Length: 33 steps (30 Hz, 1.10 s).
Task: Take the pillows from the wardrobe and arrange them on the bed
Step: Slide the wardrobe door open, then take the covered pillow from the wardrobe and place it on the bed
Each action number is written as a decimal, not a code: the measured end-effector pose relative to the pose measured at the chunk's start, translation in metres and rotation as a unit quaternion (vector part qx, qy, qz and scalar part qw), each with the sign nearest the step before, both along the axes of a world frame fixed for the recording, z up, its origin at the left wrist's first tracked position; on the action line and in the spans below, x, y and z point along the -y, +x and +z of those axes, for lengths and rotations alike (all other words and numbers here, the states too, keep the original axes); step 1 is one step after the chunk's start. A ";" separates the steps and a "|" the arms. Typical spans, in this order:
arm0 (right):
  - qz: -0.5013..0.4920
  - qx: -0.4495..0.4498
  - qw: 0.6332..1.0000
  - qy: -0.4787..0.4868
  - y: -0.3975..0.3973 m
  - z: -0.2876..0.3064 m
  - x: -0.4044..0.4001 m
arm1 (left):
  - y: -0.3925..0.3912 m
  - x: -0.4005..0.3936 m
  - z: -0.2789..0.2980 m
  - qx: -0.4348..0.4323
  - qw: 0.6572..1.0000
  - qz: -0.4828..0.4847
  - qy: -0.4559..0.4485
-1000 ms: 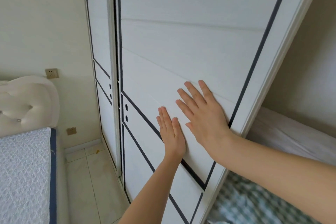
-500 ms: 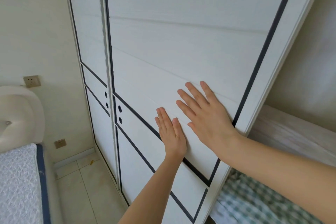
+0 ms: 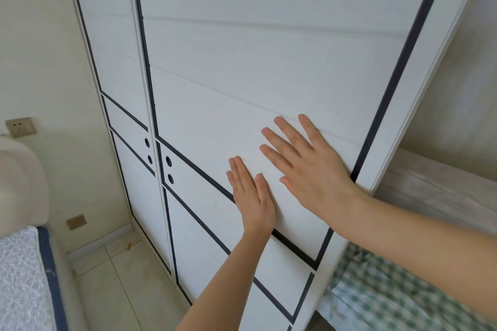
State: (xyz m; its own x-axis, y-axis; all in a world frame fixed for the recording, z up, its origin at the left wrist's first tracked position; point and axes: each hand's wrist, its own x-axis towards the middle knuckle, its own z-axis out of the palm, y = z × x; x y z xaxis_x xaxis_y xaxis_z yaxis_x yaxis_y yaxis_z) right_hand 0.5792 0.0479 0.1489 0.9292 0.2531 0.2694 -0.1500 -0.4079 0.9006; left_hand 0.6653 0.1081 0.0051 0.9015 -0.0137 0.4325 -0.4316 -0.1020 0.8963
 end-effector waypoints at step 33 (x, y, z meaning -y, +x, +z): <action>0.100 0.080 0.868 0.480 -0.264 -0.049 0.141 | -0.255 0.091 -0.006 -0.022 0.993 0.019 -0.116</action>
State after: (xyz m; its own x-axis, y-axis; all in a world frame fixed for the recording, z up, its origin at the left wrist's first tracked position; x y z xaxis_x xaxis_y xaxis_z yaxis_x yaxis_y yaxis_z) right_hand 0.3150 -0.0931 0.0999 0.8239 -0.0073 0.5667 -0.0819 -0.9910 0.1063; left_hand 0.4105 0.0171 -0.0011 0.9178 0.1156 0.3798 -0.3908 0.0947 0.9156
